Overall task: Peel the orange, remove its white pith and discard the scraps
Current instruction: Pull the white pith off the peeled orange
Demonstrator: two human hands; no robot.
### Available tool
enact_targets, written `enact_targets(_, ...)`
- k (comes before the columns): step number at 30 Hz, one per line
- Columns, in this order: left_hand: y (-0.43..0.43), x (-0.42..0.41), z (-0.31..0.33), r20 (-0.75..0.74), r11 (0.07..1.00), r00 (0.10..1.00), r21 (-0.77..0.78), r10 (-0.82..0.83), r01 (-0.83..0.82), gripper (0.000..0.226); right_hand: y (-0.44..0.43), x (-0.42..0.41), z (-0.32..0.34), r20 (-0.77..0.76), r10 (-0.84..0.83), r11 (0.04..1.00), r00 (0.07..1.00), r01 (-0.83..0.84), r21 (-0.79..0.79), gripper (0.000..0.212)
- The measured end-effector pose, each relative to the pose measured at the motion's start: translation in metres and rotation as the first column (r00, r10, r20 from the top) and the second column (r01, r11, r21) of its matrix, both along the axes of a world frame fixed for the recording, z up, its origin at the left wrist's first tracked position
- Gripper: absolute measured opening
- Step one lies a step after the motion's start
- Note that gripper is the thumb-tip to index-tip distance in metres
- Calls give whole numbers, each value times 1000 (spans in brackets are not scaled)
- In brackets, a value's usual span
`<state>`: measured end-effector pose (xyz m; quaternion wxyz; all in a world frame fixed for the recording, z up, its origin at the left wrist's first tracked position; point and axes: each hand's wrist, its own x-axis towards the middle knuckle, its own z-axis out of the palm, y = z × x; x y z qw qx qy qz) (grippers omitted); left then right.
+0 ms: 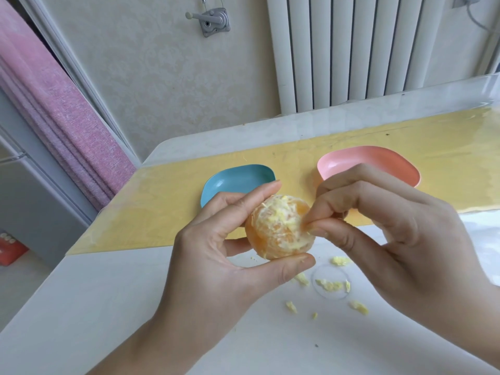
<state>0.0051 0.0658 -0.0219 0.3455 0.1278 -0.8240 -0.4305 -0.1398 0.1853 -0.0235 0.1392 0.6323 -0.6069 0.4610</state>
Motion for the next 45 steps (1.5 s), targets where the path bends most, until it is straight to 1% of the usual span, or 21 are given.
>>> enact_targets(1,-1,1,-2,1,1000,1000,11,-12,12,69,0,0,-2,-3,-19,999,1000,19,-31,12)
enact_targets(2,-1,-1,-1,-10,998,1000,55,-29,30,67,0,4,-2,-22,-17,999,1000,16,-40,12)
enact_targets(4,-2,-1,-1,-29,989,998,139,-49,52,65,2,1,-1,-29,24,999,999,-26,-42,11)
enact_targets(6,-4,-1,1,-36,970,996,226,-85,91,62,1,1,1,-29,39,999,999,-40,-33,9)
enact_targets(7,-4,-1,1,-40,958,993,262,-107,114,61,1,0,1,-39,49,997,998,-51,-54,9)
enact_targets(10,-4,-2,3,-48,914,986,370,-159,166,60,1,1,0,-12,55,997,998,-56,-55,8)
enact_targets(15,-8,-3,3,-57,867,968,435,-243,243,63,0,-3,-2,22,84,995,996,-83,-52,7)
enact_targets(17,-10,-4,3,-58,852,967,463,-248,246,66,0,-4,-3,56,124,991,991,-121,-53,6)
enact_targets(20,-14,-5,5,-101,822,963,503,-249,266,68,0,-6,-3,146,207,978,967,-208,-8,8)
enact_targets(22,-18,-5,7,-126,817,963,510,-240,270,69,-1,-9,-4,226,233,970,946,-243,18,7)
enact_targets(24,-21,-4,9,-138,814,962,513,-236,273,70,-1,-13,-5,323,258,961,910,-276,11,7)
enact_targets(26,-22,-5,8,-137,809,962,520,-237,273,73,-1,-16,-6,360,246,965,900,-264,-1,8)
enact_targets(28,-22,-5,7,-126,811,962,518,-242,272,76,0,-18,-5,343,199,976,918,-219,19,6)
enact_targets(30,-23,-5,5,-111,817,966,517,-232,256,75,1,-17,-6,283,139,986,949,-159,49,7)
enact_targets(33,-25,-5,4,-100,810,972,537,-215,234,66,1,-13,-8,194,77,993,978,-93,76,6)
enact_targets(35,-25,-6,4,-85,809,971,540,-224,234,65,-1,-12,-10,133,32,996,991,-43,81,11)
enact_targets(37,-25,-6,3,-68,797,974,563,-217,217,60,-1,-13,-11,112,2,997,994,-10,72,11)
enact_targets(41,-27,-7,2,-13,782,977,597,-212,178,55,-1,-15,-11,142,-22,998,990,13,63,16)
enact_targets(43,-28,-7,1,6,767,977,621,-211,162,57,0,-17,-11,199,-2,999,980,-8,50,14)
enact_targets(45,-27,-6,2,14,744,974,648,-225,163,55,1,-18,-9,271,38,998,962,-48,33,21)
